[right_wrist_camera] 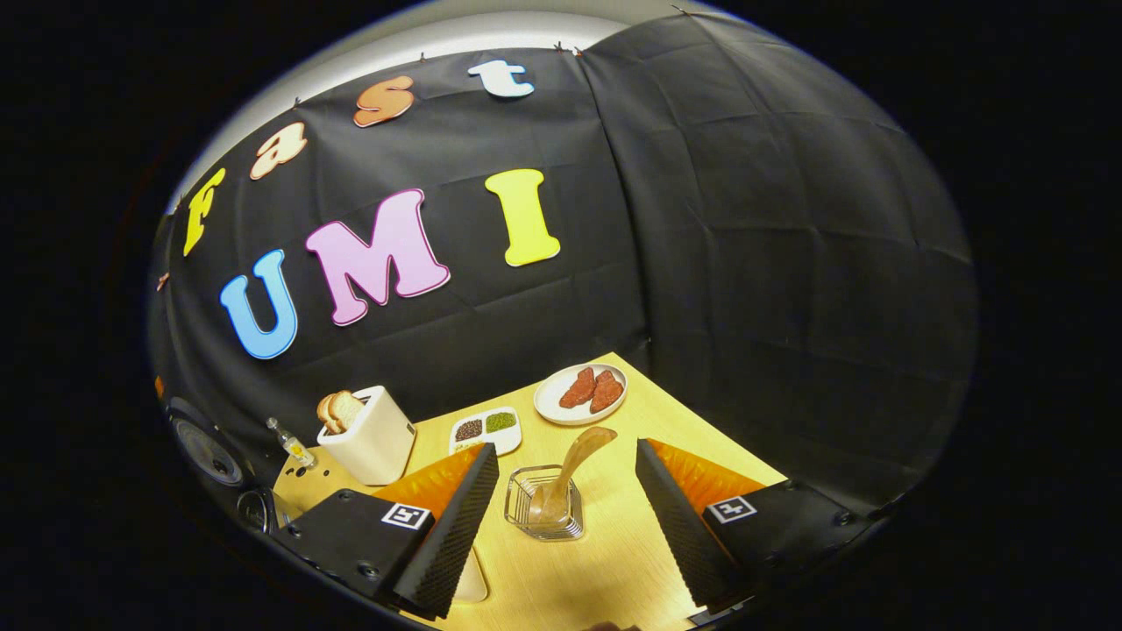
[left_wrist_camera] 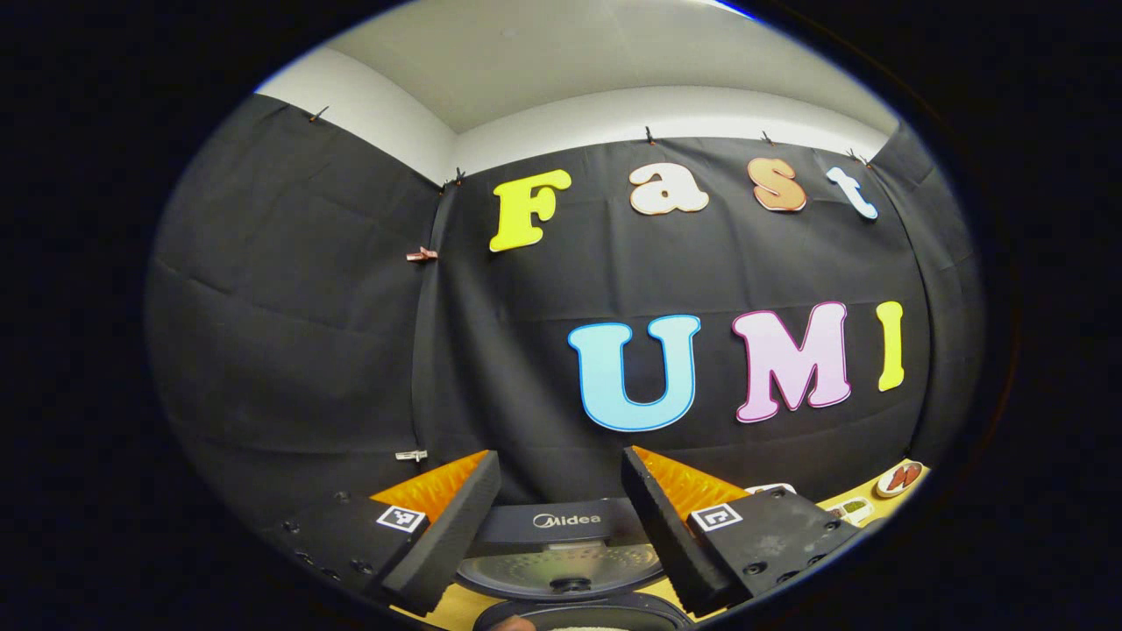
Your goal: Close the left gripper, press the button to open the rice cooker; take a wooden spoon from the chopstick holder with the right hand, scoop a spoonful of rice and pour it into the rice cooker, then put the wooden spoon back into the chopstick holder.
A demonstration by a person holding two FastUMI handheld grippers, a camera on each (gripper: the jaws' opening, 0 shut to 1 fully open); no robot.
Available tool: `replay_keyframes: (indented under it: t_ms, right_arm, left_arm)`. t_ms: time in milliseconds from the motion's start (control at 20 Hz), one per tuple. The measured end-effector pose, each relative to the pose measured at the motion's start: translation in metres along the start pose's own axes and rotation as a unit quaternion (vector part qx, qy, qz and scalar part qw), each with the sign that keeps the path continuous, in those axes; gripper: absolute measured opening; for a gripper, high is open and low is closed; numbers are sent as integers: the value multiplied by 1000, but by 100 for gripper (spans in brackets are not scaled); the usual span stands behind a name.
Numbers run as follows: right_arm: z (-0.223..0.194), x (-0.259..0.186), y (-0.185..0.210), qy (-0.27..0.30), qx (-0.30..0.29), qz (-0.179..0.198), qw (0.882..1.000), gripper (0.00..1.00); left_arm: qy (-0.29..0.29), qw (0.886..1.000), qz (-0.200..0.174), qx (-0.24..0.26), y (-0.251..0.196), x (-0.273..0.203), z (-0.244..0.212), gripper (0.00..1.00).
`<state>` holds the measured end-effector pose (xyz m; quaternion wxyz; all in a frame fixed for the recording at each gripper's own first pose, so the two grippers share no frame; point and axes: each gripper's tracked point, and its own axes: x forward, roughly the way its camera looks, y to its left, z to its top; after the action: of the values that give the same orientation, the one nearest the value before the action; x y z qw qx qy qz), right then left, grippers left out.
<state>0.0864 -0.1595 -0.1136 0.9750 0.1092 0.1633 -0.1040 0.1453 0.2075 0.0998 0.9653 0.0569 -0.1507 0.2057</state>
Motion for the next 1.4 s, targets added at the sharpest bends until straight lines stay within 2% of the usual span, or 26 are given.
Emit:
replay_keyframes:
  t_ms: [50,150,300,350,500,600,850,1000,1400]
  right_arm:
    - [5,-9,5,-11,-7,1,1000,98]
    - [10,-23,18,-26,-25,11,999,98]
    - [12,-37,38,-36,-48,34,998,98]
    - [13,-40,45,-37,-58,42,997,98]
    - [0,-38,58,-22,-88,59,994,98]
    - [-12,-31,62,3,-85,63,994,98]
    - [-17,-21,81,11,-77,94,993,98]
    - [-24,-20,91,23,-77,116,990,98]
    - [-49,-17,86,62,-77,137,986,99]
  left_arm:
    - [1,1000,1,1,1,7,-3,94]
    - [6,1000,0,2,3,17,-8,92]
    - [49,999,-4,6,3,23,-28,92]
    - [49,999,-2,5,3,24,-27,97]
    - [81,997,17,-12,0,15,-30,97]
    - [112,993,25,-13,-4,-8,-37,98]
    - [204,978,24,-31,-12,-64,-58,99]
    - [240,970,17,-40,-17,-96,-74,97]
    - [335,941,14,-45,-31,-173,-156,100]
